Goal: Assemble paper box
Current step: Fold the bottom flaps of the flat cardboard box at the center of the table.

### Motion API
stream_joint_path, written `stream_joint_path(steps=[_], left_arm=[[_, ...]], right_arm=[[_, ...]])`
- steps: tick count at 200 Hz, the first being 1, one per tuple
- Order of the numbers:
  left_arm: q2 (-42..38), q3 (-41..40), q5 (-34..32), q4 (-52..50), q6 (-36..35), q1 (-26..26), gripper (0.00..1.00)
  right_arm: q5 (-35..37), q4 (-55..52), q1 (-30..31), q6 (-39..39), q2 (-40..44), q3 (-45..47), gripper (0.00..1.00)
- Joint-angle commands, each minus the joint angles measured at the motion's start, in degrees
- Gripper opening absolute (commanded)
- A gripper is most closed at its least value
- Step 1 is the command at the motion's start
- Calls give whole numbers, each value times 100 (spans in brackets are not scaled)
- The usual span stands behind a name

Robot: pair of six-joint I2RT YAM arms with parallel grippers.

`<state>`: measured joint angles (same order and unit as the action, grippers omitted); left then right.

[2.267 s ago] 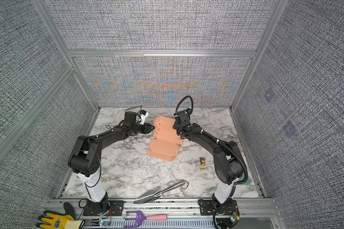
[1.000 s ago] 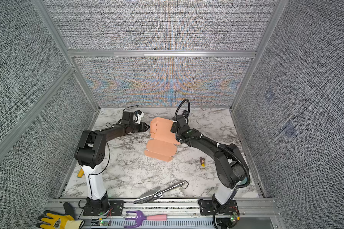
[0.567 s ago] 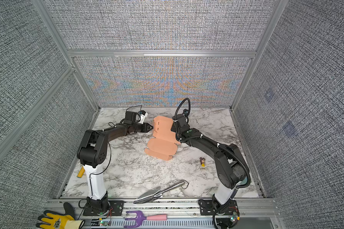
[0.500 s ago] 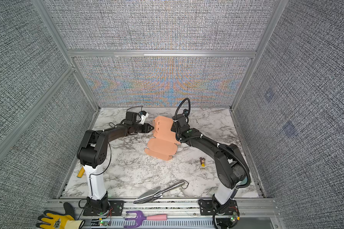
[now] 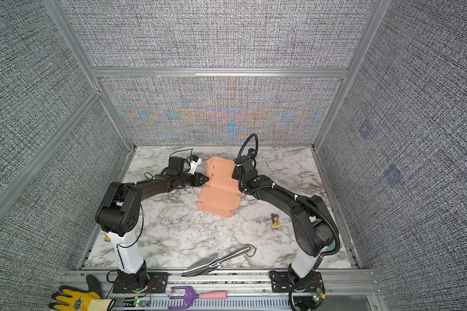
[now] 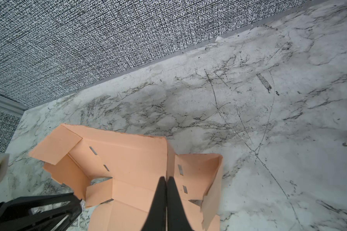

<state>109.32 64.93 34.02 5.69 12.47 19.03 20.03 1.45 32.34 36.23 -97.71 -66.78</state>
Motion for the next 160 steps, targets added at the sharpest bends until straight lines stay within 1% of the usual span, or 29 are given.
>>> stream_joint_path(steps=[1, 17, 43, 64, 88, 126, 160], left_arm=[[-254, -271, -23, 363, 102, 5, 31], [-402, -498, 2, 493, 215, 5, 30], [-560, -889, -24, 737, 335, 5, 27], [-502, -948, -79, 685, 330, 5, 25], [-453, -1085, -121, 878, 405, 5, 25], [-222, -842, -230, 843, 449, 5, 26], [-58, -625, -370, 801, 625, 30, 27]], right_arm=[[-50, 671, 27, -376, 144, 314, 0], [-23, 1003, 35, -507, 225, 559, 0], [4, 1167, 67, -577, 270, 686, 0], [17, 1245, 127, -616, 310, 710, 0], [44, 1307, 193, -691, 357, 714, 0], [61, 1352, 294, -729, 437, 737, 0], [86, 1444, 368, -764, 480, 787, 0]])
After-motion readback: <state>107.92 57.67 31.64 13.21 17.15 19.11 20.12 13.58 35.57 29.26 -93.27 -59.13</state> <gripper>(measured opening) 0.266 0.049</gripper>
